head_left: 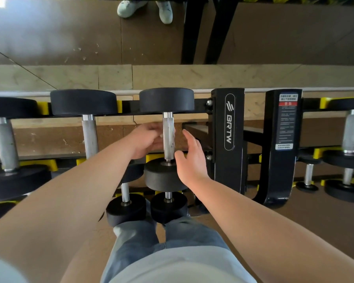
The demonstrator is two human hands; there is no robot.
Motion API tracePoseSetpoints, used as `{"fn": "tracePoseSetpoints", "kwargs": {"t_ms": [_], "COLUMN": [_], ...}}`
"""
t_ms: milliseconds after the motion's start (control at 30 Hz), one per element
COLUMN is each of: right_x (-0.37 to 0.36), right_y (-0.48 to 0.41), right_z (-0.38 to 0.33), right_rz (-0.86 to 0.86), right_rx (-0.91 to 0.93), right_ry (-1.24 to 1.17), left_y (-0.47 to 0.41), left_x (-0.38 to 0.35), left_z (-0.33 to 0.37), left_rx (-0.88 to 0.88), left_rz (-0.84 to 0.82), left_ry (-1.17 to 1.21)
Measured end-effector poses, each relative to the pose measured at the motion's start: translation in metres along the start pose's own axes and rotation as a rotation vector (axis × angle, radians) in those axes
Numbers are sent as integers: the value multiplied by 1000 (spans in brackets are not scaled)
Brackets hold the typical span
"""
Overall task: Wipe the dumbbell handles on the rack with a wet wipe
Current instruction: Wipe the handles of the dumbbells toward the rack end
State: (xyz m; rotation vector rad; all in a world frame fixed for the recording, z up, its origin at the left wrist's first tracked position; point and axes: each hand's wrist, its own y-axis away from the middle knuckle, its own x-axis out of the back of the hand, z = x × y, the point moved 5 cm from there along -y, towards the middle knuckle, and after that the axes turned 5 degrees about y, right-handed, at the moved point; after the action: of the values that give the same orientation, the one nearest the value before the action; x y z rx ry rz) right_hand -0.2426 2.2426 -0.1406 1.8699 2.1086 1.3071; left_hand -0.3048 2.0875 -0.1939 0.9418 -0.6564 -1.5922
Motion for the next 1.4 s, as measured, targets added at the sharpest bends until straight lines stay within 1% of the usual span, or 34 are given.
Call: {"fn": "tracePoseSetpoints", "kwargs": {"t_ms": [67, 100, 133, 167, 233, 333, 400, 467, 533, 600, 700, 767, 833, 933, 967, 1000, 1033, 1100, 1133, 1167, 1200, 1233, 1267, 1333, 1400], "right_x": [0, 0, -1, -1, -1, -2, -2, -1, -1, -1, -3, -3, -2, -4, -4, -4, -3, -2, -2, -1, -1, -1, -1, -2, -2], "right_y": [0, 0, -1, -1, -1, 0, -1, -2, -2, -2, -3, -3, -4, -3, -3, -3, -3, -3, -3, -2, -2, -2, -2, -2, -2], "right_z": [-1, -1, -1, 0, 0, 1, 1, 2, 3, 2, 3, 3, 3, 3, 3, 3, 3, 3, 2, 1, 1, 1, 1, 2, 3], "right_rz": [-5, -5, -3, 2, 11, 14, 17, 26, 29, 28, 28, 21, 24, 24, 21, 19, 20, 23, 21, 21, 24, 26, 25, 25, 27], "right_rx": [0, 4, 8, 11, 17, 15, 12, 8, 2, 11, 16, 8, 8, 16, 17, 19, 20, 18, 18, 19, 19, 22, 25, 28, 29], "right_ry": [5, 10, 16, 20, 20, 19, 19, 12, 2, 1, 6, 14, 19, 15, 14, 12, 10, 14, 21, 23, 21, 21, 21, 21, 24], "left_y": [9, 13, 14, 14, 8, -9, -11, -6, 1, 6, 8, 5, 0, -9, -9, -9, -5, 8, 14, 18, 18, 18, 18, 16, 21], "left_x": [2, 0, 0, -1, -3, -2, -3, -6, -6, -7, -8, -6, -8, -8, -7, -5, -2, -3, -6, -8, -8, -7, -5, -1, 1], "left_z": [-14, -18, -20, -20, -16, 6, 16, 10, -6, -21, -22, -13, 1, 17, 17, 13, 8, -4, -13, -20, -24, -23, -21, -9, 11], "left_rx": [36, 28, 19, 26, 64, -20, -63, -44, 16, 70, 78, 69, 2, -109, -119, -124, -118, -101, -93, -86, -80, -64, -40, -14, -100], "left_rz": [-61, -67, -59, -50, -33, 41, 73, 20, -55, -120, -175, -166, -86, 65, 91, 112, 142, 110, 63, 27, 15, 23, 57, 177, 281], "left_ry": [-455, -635, -678, -599, -296, 106, 249, 262, 200, 74, -119, -162, -63, 270, 312, 268, 99, -467, -682, -778, -776, -722, -585, -193, 126]}}
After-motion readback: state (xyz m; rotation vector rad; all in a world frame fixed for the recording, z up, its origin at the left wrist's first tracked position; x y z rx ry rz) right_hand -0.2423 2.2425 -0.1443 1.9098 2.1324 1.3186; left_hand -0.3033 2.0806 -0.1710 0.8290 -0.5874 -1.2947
